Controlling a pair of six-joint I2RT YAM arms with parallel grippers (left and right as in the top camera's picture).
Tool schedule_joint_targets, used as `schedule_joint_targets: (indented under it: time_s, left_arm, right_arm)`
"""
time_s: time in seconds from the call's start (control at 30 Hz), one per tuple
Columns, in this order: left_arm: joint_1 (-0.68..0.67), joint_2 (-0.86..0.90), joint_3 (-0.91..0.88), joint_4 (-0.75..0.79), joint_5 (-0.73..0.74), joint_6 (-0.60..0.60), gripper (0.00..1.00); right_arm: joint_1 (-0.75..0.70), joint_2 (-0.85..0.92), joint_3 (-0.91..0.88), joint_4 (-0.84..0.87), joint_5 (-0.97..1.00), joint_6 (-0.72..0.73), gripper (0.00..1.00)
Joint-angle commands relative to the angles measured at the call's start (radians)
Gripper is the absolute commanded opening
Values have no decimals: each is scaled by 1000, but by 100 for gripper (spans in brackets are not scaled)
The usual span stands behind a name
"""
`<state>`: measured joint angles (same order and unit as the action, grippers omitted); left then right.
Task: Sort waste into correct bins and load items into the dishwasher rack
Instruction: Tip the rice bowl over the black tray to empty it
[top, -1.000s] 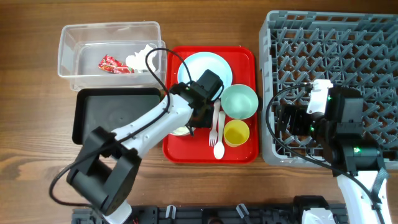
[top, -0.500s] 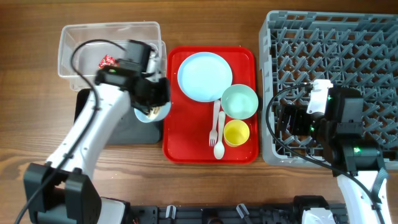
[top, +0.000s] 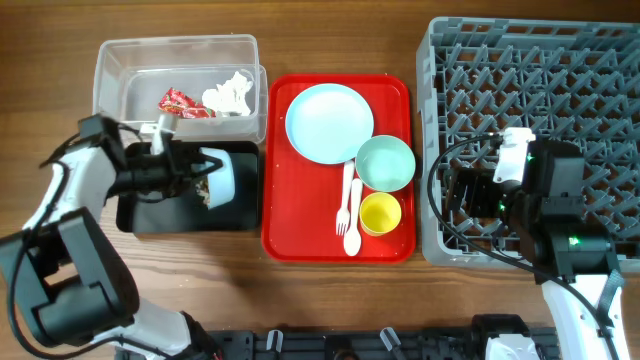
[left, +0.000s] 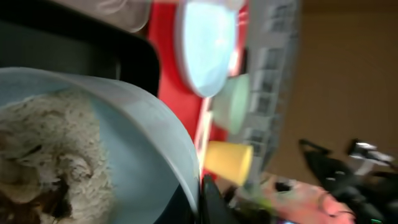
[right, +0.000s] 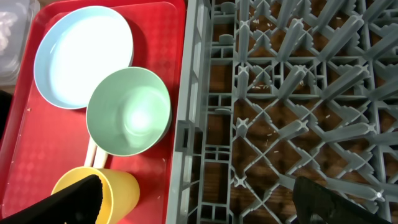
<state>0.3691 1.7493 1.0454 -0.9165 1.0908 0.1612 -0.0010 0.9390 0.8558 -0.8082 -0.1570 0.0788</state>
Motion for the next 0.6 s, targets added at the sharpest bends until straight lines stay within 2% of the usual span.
schedule_joint_targets:
  time_s: [0.0, 0.17, 0.5, 0.57]
  left_arm:
    - [69, 18, -14, -13, 273, 71, 4]
    - [139, 18, -14, -47, 395, 67, 4]
    - [217, 18, -14, -34, 410, 68, 4]
    - [217, 18, -14, 11, 353, 18, 4]
  right_arm:
    - [2, 2, 24, -5, -17, 2, 100]
    - [2, 2, 24, -5, -17, 3, 100]
    - [2, 2, 24, -5, -17, 2, 100]
    - [2, 2, 24, -5, -17, 3, 100]
